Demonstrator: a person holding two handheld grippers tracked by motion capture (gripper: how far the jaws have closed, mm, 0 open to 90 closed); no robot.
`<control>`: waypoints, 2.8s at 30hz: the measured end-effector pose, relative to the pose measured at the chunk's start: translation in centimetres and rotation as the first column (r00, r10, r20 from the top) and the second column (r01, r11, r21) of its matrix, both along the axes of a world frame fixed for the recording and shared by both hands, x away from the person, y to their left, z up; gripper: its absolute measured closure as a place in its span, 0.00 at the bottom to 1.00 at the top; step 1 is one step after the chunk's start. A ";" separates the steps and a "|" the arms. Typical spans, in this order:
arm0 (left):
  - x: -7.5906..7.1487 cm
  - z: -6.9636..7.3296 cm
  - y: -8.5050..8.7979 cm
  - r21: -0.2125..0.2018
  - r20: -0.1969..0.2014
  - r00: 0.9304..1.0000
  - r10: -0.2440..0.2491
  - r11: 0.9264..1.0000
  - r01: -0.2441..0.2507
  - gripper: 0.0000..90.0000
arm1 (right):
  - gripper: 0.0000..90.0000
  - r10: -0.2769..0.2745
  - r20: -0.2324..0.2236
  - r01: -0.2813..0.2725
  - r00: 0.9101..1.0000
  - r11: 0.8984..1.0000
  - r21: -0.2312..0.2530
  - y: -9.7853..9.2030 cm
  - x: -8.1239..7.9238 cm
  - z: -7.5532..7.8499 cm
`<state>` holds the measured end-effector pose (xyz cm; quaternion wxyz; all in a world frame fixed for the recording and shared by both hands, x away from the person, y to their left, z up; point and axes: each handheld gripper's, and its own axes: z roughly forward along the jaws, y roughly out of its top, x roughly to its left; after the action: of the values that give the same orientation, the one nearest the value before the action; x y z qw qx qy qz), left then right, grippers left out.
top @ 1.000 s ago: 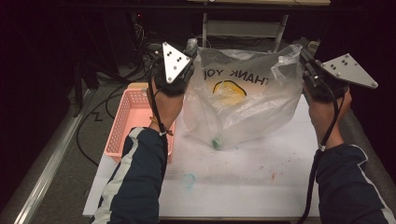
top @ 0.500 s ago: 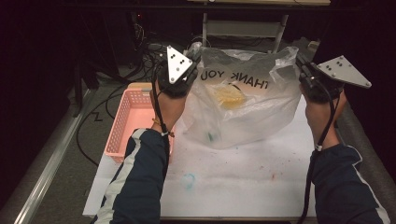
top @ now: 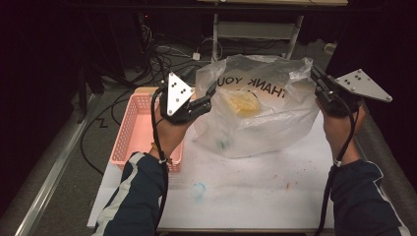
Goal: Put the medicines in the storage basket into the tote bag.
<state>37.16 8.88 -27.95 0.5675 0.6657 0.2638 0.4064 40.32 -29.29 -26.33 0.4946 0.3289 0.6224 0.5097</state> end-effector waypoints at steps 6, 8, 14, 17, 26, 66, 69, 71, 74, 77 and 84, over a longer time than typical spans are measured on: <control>-1.5 -1.3 0.4 0.034 -0.007 1.000 -0.024 0.999 0.024 0.29 | 0.71 -0.030 0.014 0.030 0.999 1.000 0.006 -0.9 -0.6 0.4; -1.7 -1.8 0.3 0.059 -0.019 0.999 -0.026 0.998 0.027 0.29 | 0.66 -0.031 0.019 0.031 0.999 0.999 0.015 -1.1 -0.9 0.6; -2.1 -2.8 0.2 0.087 -0.024 0.999 -0.022 0.996 0.024 0.29 | 0.52 0.029 0.022 -0.029 0.999 1.000 -0.009 -0.8 -2.3 1.4; -2.0 -2.9 0.3 0.084 -0.027 0.999 -0.022 0.996 0.024 0.29 | 0.48 0.068 0.024 -0.068 0.997 0.998 -0.014 -0.5 -3.4 1.6; -2.8 0.1 0.7 0.062 0.021 0.999 -0.028 0.998 0.027 0.28 | 0.38 0.104 0.027 -0.104 0.994 0.994 -0.029 0.0 -5.5 2.8; -7.7 -6.7 5.7 0.244 -0.168 0.984 -0.056 0.965 0.096 0.16 | 0.29 0.124 -0.110 -0.133 0.986 0.988 -0.078 -1.8 -8.1 -6.0; -7.5 -7.8 5.6 0.265 -0.182 0.982 -0.042 0.960 0.090 0.16 | 0.27 0.143 -0.110 -0.151 0.984 0.986 -0.070 -2.0 -8.6 -5.8; -7.6 -8.4 5.6 0.269 -0.176 0.983 -0.042 0.959 0.089 0.16 | 0.25 0.166 -0.114 -0.175 0.980 0.982 -0.077 -2.2 -9.1 -5.6; -7.5 -9.3 5.6 0.268 -0.189 0.981 -0.047 0.958 0.098 0.16 | 0.23 0.180 -0.112 -0.190 0.977 0.978 -0.085 -2.5 -10.0 -5.7; -7.6 -10.2 5.6 0.286 -0.196 0.980 -0.045 0.953 0.102 0.16 | 0.21 0.181 -0.126 -0.193 0.975 0.978 -0.085 -3.0 -10.3 -6.5; -8.0 -11.1 6.0 0.289 -0.194 0.980 -0.041 0.953 0.097 0.16 | 0.21 0.216 -0.156 -0.229 0.964 0.971 -0.072 -4.1 -11.0 -7.0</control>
<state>29.17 14.92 -39.04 0.4478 0.7872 0.2283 0.3573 29.29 -33.38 -33.33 0.4011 0.2711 0.7124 0.5081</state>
